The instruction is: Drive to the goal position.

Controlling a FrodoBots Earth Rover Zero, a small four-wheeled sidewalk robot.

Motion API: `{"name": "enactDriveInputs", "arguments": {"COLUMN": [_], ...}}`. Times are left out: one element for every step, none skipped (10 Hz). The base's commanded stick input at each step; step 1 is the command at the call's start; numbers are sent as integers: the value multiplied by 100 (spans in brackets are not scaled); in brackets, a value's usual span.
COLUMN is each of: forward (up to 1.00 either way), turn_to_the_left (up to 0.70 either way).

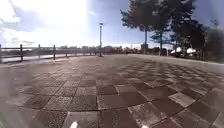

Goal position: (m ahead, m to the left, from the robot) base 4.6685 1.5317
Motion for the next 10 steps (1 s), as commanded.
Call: {"name": "enactDriveInputs", "arguments": {"forward": [100, 100, 100, 100, 100, 100, 100, 100, 100, 100], "turn_to_the_left": [0, 0, 0, 0, 0, 0, 0, 0, 0, 0]}}
